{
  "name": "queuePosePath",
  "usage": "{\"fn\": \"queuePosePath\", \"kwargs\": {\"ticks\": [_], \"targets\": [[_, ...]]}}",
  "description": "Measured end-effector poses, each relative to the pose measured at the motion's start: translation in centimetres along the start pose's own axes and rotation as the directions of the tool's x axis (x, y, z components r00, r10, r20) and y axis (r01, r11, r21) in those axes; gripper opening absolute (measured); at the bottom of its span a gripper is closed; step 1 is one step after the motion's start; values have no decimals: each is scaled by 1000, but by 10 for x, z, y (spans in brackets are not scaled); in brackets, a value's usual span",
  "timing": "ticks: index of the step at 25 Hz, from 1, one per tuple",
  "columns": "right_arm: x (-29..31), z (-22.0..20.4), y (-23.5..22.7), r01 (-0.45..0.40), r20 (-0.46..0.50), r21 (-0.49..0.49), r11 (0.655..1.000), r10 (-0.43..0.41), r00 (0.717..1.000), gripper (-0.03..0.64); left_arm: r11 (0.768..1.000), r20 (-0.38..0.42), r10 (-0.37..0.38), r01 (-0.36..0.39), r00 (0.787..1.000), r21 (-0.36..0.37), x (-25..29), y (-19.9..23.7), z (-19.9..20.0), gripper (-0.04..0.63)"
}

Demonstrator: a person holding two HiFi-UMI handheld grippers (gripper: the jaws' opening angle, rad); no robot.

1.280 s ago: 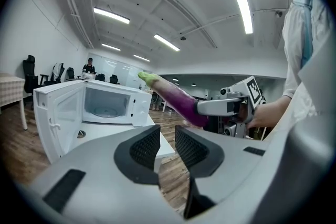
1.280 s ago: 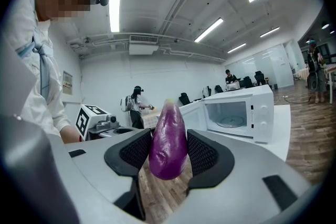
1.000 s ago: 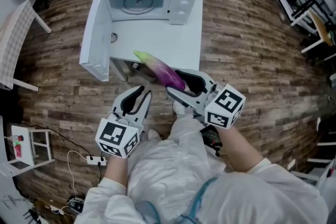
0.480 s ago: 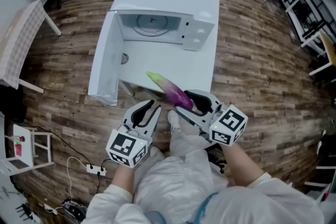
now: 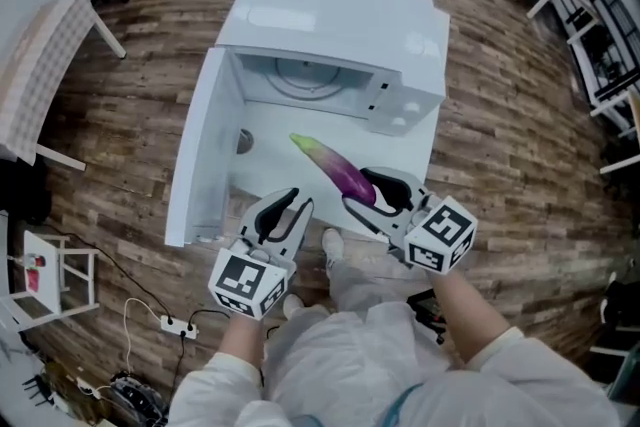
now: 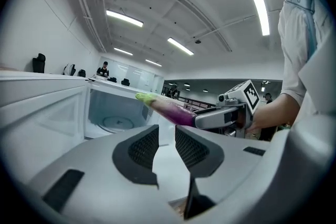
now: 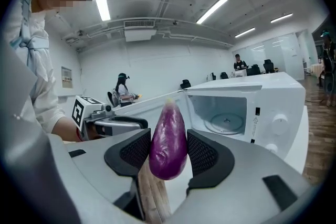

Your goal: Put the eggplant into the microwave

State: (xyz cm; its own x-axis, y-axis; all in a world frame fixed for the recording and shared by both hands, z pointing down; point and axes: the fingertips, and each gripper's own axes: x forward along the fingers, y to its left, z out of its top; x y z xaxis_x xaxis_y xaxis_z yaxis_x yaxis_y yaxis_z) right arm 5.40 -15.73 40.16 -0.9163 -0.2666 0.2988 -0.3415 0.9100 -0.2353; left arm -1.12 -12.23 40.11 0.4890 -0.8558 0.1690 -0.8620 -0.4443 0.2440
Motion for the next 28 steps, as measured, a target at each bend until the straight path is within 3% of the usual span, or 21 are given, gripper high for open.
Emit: {"fn": "queuePosePath", "kwargs": {"ticks": [21,28], "targets": [[115,-15,-109,55,-137,-64,996,-64,989,233,989,70,133,-137,989,61,82,99,-6,95],[143,-21,-146,67,-152,-78,995,-78,985,233,991,114,135,-135,984,-9,98,108,-10,101]]}}
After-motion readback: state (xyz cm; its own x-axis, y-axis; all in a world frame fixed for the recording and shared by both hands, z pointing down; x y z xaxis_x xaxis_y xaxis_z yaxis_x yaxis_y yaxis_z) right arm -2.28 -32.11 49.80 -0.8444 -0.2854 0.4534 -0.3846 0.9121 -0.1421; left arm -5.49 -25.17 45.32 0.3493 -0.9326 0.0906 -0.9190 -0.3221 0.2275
